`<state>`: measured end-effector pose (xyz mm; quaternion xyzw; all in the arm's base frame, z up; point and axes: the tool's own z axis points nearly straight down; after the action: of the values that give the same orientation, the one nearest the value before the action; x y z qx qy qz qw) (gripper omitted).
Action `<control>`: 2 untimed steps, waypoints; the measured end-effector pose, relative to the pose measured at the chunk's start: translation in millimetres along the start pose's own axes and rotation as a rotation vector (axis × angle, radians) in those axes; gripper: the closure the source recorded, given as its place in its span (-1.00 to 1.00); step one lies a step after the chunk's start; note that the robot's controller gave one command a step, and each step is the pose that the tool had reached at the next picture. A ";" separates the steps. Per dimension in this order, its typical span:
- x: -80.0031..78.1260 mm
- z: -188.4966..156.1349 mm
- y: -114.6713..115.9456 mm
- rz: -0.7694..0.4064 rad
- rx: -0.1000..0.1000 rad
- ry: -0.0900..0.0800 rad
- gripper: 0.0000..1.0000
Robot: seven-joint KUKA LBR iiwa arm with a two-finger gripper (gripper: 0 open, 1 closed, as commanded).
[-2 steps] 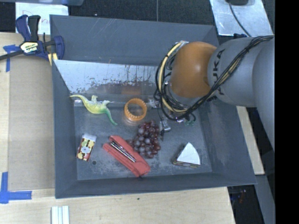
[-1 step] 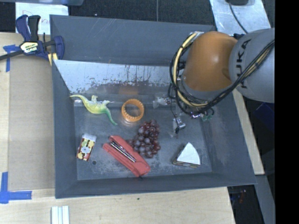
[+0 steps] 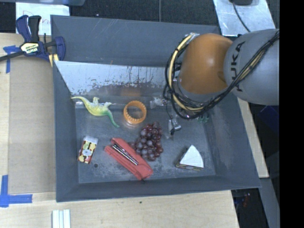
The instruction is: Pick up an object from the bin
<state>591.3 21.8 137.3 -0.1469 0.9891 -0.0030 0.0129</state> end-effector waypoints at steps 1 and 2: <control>-21.4 9.3 37.8 -0.176 -0.004 0.016 -1.00; -23.3 40.7 33.5 -0.222 -0.002 0.006 -1.00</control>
Offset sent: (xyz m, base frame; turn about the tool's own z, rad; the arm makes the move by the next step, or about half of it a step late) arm 0.0113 0.0336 -0.0673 -0.1631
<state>604.9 60.5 96.9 -0.2557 0.9667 -0.0038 0.0095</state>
